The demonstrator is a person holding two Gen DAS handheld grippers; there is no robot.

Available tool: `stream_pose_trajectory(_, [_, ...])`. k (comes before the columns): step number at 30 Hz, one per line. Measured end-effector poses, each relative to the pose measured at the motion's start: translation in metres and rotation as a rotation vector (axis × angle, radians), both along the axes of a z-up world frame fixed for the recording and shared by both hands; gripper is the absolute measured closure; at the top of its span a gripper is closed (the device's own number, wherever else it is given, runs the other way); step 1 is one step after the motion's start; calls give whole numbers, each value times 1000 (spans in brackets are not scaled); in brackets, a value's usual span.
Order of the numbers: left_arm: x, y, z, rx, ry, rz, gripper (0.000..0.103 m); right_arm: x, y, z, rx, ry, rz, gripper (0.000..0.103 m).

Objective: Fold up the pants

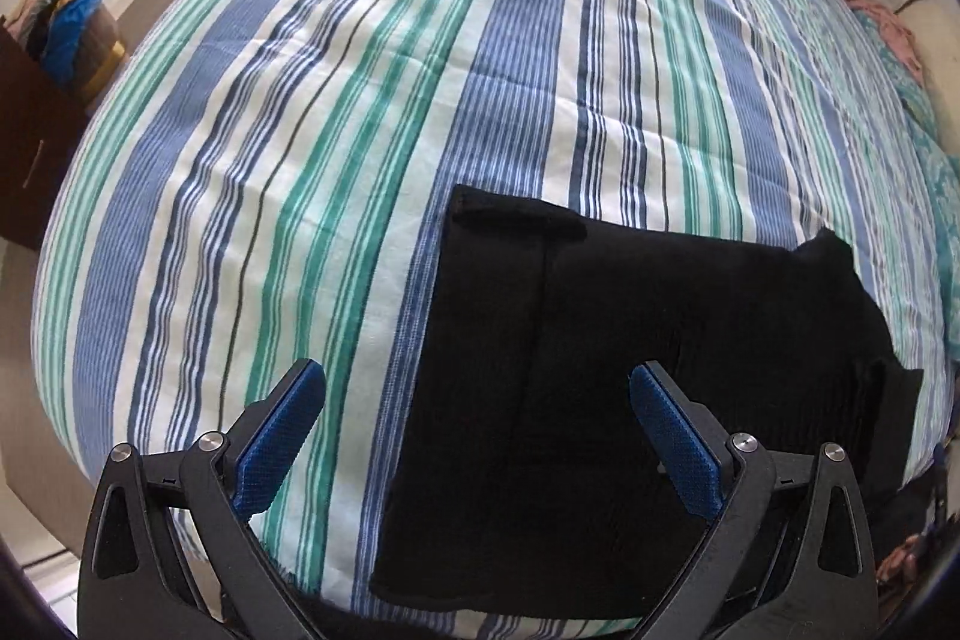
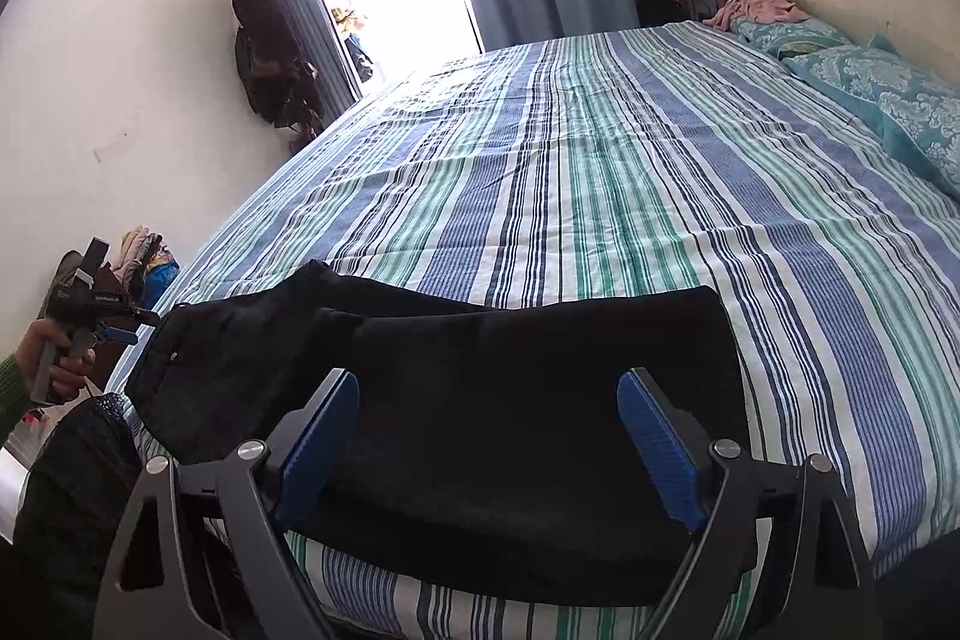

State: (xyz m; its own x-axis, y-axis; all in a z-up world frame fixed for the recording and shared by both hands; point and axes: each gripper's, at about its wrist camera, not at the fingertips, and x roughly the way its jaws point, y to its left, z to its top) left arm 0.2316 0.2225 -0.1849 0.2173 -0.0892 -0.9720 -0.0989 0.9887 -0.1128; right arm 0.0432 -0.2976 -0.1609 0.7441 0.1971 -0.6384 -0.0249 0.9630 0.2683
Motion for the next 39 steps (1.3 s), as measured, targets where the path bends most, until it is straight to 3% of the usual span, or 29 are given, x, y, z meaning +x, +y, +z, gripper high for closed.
stream_pose_trajectory(4, [-1, 5, -27, -116, 54, 105, 2, -3, 1, 1, -19, -5, 4, 15])
stream_pose_trajectory(6, [-8, 9, -24, -199, 38, 137, 21, -4, 0, 1, -13, -4, -1, 15])
stream_pose_trajectory(8, [-14, 6, -15, -216, 32, 146, 54, -3, -4, 0, 0, -2, -11, 15])
stream_pose_trajectory(11, [-22, 2, 3, -201, 5, 161, 77, 1, -8, -2, 31, 4, -18, 15])
stream_pose_trajectory(13, [-29, 4, 17, -246, -16, 190, 80, 5, -10, -3, 52, 5, -20, 15])
stream_pose_trajectory(18, [-37, -19, 68, -353, -87, 182, 84, 5, -13, 3, 80, -24, -19, 15])
stream_pose_trajectory(22, [-40, -94, 123, -436, -154, 30, 86, 2, -23, 7, 130, -43, -45, 15])
stream_pose_trajectory(25, [-41, -169, 145, -435, -179, -108, 86, 0, -35, 9, 173, -57, -89, 15])
stream_pose_trajectory(28, [-42, -244, 136, -417, -167, -214, 85, -3, -49, 9, 199, -62, -140, 15])
stream_pose_trajectory(32, [-45, -330, 84, -374, -76, -324, 79, -8, -67, 7, 232, -56, -209, 15])
stream_pose_trajectory(33, [-46, -346, 70, -386, -28, -351, 75, -10, -71, 5, 245, -53, -225, 15])
stream_pose_trajectory(35, [-53, -360, 59, -510, 44, -379, 74, -15, -83, 3, 276, -52, -265, 15])
stream_pose_trajectory(37, [-69, -357, 81, -587, -7, -421, 69, -22, -96, 0, 314, -54, -307, 15])
stream_pose_trajectory(39, [-76, -340, 112, -538, -122, -458, 57, -29, -108, -4, 358, -49, -343, 15])
